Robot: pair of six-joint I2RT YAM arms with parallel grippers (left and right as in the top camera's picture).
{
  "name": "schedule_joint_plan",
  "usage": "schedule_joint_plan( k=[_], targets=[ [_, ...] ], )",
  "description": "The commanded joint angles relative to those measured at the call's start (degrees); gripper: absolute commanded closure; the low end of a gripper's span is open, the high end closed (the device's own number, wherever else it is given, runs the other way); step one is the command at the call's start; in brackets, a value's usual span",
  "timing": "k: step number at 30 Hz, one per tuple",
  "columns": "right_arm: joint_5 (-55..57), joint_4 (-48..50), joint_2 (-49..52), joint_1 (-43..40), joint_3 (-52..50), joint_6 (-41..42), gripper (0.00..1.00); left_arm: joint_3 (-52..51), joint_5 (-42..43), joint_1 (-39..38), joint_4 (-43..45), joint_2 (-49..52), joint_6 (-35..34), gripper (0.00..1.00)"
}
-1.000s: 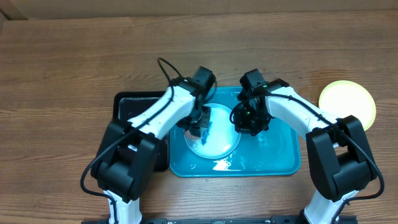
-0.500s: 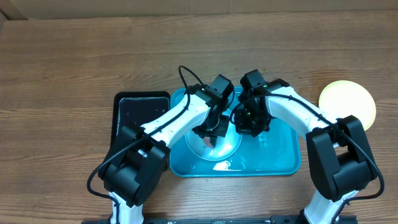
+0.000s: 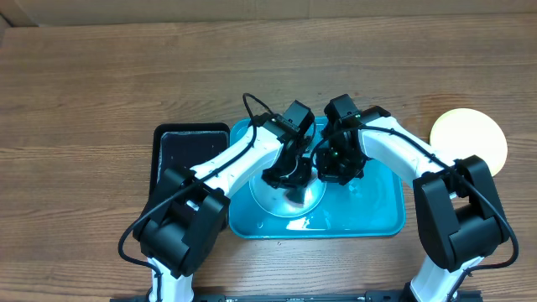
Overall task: Clean dirty plates on tray and stack at the side
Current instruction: 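Scrub the white plate with the sponge while the right gripper holds its rim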
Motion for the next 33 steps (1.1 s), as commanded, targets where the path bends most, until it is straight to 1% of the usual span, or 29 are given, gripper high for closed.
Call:
schedule_joint_plan(
  k=[1,5,9,12,14,17,19,25,33],
  targets=[
    [-0.1,0.1,-0.5,0.1,0.1,0.3,0.96,0.4,-14.4,1.3,-4.2,0.9,-1.3,0.96],
    [-0.1,0.2,-0.5,0.1,0.1,0.3,0.96,0.4,-25.1,1.6,-8.9,0.9,-2.2,0.96],
    [-0.1,0.2,-0.5,0.1,0.1,0.3,0.96,0.4,-34.4,1.6,-10.8,0.9,-6.0,0.96],
    [-0.1,0.1,-0.5,0.1,0.1,0.2,0.96,0.4,-38.5,1.6,-10.8,0.9,-8.9,0.96],
    [-0.1,0.1,-0.5,0.1,0.1,0.2,0.96,0.4,-38.2,1.5,-10.4,0.9,-9.4,0.96],
    [-0.1,0.1,-0.5,0.1,0.1,0.2,0.96,0.4,-32.7,1.4,-9.6,0.9,-8.0,0.96],
    [-0.1,0.2,-0.5,0.1,0.1,0.2,0.96,0.4,-27.0,1.1,-8.6,0.9,-5.1,0.96],
    [-0.2,0.1,-0.5,0.1,0.1,-0.2,0.96,0.4,-9.2,0.4,-3.8,0.9,0.4,0.96],
    [-0.1,0.0,-0.5,0.1,0.1,-0.2,0.96,0.4,10.3,0.4,3.6,0.9,0.7,0.96]
  ],
)
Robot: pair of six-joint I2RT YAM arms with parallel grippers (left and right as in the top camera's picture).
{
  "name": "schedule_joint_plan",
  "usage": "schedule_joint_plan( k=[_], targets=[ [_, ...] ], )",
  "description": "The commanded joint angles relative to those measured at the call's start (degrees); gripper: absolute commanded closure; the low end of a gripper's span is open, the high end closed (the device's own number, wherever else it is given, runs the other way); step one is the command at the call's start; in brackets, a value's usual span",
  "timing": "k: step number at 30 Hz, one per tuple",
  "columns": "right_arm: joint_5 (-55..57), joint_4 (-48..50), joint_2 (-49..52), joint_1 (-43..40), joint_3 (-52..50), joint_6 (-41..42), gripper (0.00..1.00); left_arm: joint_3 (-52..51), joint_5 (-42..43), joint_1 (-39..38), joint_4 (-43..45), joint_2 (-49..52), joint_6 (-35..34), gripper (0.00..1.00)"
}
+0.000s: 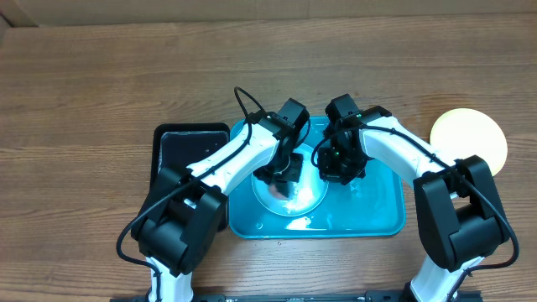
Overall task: Clean dirty plates on tray and stack at the side
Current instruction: 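Scrub the white plate with the sponge while the right gripper holds its rim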
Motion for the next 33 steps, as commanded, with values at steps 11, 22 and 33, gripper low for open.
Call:
schedule_joint_plan(
  k=[11,22,33],
  targets=[
    [-1.2,-0.6,-0.5,0.3,0.1,-0.2,0.96,0.3,15.6,-0.5,8.1,3.8,-3.7,0.96],
    [-1.2,-2.0,-0.5,0.3,0.1,-0.1,0.96,2.1,-0.1,3.4,5.2,6.4,-8.2,0.96],
    [-1.2,-2.1,-0.5,0.3,0.1,-0.2,0.96,9.0,-25.2,5.7,-5.9,6.5,-6.1,0.96]
  ],
)
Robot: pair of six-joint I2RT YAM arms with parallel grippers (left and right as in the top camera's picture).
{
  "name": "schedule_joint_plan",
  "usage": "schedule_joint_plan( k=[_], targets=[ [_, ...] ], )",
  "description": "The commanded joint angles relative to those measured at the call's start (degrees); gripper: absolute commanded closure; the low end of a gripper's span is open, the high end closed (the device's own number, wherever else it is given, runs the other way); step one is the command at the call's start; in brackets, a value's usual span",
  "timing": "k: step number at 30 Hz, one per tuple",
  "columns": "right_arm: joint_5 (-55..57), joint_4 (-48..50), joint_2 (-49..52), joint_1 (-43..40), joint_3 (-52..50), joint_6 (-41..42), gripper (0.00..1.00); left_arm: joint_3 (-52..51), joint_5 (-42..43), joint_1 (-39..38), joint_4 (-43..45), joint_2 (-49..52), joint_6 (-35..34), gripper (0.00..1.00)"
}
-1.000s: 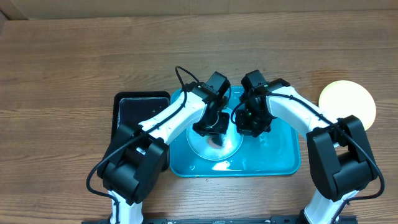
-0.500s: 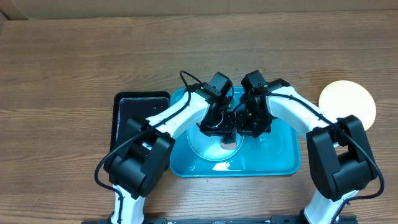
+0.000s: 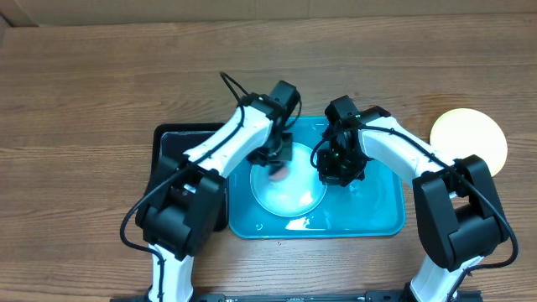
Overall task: Clean dirty plates on tray and stack at the side
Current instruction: 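Scrub the white plate with the sponge while the right gripper holds its rim, then drop the sponge onto the black tray with the left gripper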
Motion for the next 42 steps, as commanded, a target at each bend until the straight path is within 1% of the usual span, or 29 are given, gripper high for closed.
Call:
schedule_joint_plan(
  k=[1,4,6,10,14,19,21,26,29,32,37,40,42],
  targets=[
    [-0.1,-0.5,-0.7,0.2,0.2,-0.2,0.96,1.0,-13.9,0.5,-1.7,1.8,0.5,0.96],
    [-0.1,-0.5,-0.7,0.2,0.2,-0.2,0.96,1.0,-14.8,0.4,-4.4,1.8,0.5,0.96],
    [-0.1,-0.5,-0.7,0.2,0.2,-0.2,0.96,1.0,-13.9,0.1,-6.5,1.8,1.9,0.96],
    [-0.1,-0.5,-0.7,0.2,0.2,-0.2,0.96,1.0,-5.8,-1.2,-9.2,1.8,10.1,0.96],
    [-0.1,-0.3,-0.7,0.2,0.2,-0.2,0.96,1.0,2.6,-3.4,-10.3,1.8,16.2,0.96],
    [-0.1,-0.1,-0.7,0.2,0.2,-0.2,0.96,1.0,13.4,-5.7,-9.4,1.8,20.2,0.96],
    [-0.1,-0.1,-0.7,0.2,0.2,-0.2,0.96,1.0,15.8,-5.9,-8.4,1.8,19.9,0.95],
    [-0.1,-0.1,-0.7,0.2,0.2,-0.2,0.96,1.5,13.7,-4.5,-6.9,1.8,14.8,0.96],
    [-0.1,-0.1,-0.7,0.2,0.2,-0.2,0.96,3.7,9.5,-2.4,-9.6,1.7,12.5,0.96],
    [-0.1,0.0,-0.7,0.2,0.2,-0.2,0.96,6.1,8.0,-0.5,-12.0,0.6,12.5,0.95],
    [-0.1,0.6,-0.7,0.2,0.2,-0.3,0.96,9.4,6.2,2.4,-14.2,-5.3,12.1,0.96],
    [-0.1,0.8,-0.7,0.2,0.2,-0.4,0.96,10.0,1.2,3.8,-16.0,-9.9,9.8,0.96],
    [-0.1,0.9,-0.7,0.2,0.2,-0.4,0.96,10.0,-3.0,4.3,-17.8,-12.4,6.7,0.95]
  ],
)
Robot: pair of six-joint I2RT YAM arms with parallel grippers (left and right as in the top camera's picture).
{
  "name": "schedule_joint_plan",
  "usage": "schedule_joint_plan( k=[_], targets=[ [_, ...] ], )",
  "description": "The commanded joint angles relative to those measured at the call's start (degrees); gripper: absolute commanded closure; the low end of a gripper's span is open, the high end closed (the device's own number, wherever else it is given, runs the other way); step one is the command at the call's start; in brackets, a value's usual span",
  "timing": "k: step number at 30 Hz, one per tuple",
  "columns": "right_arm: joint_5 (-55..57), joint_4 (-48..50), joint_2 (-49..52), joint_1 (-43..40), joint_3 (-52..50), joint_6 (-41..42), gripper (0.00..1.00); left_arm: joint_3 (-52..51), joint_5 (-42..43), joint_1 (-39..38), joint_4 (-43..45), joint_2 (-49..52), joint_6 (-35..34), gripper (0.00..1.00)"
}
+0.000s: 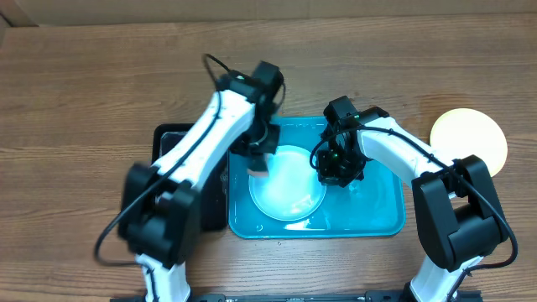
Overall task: Clean dirty plates on tray and stack at the side
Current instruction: 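Drop the sponge onto the black tray with the left gripper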
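Observation:
A pale plate (pixel 289 186) lies in the blue tray (pixel 377 220) in the overhead view. My left gripper (pixel 258 158) hangs over the plate's upper left rim, shut on a small pinkish sponge (pixel 259 166). At the plate's right rim sits my right gripper (pixel 330 169), which looks shut on the edge, though its fingertips are hidden under the wrist. Out on the table at the right lies a pale yellow plate (pixel 468 139).
A black tray (pixel 186 159) adjoins the blue tray's left side, partly under my left arm. The wooden table (pixel 84 101) stretches around both trays. Both arms reach in from the near edge.
My left gripper with the sponge has moved left and slightly back, from the plate's upper middle to its upper left rim. The right gripper and the plate have stayed put.
The left gripper was first over the plate's middle, near the right gripper. It then stood a little further back, then at the plate's upper part, and now at the upper left rim. The right gripper stayed at the plate's right rim throughout.

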Motion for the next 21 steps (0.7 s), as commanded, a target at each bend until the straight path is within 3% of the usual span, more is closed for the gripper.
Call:
schedule_joint_plan(
  k=[1,9,21],
  targets=[
    [0.2,0.3,-0.7,-0.2,0.1,-0.1,0.96,2.0,-8.0,1.1,-2.3,-7.3,-5.4,0.96],
    [0.2,1.1,-0.7,-0.2,0.1,-0.2,0.96,-0.8,-12.7,7.6,-7.9,-9.4,-8.3,0.96],
    [0.2,1.0,-0.7,-0.2,0.1,-1.2,0.96,-19.2,-9.2,16.7,6.1,-9.3,-6.9,0.96]
  ],
)
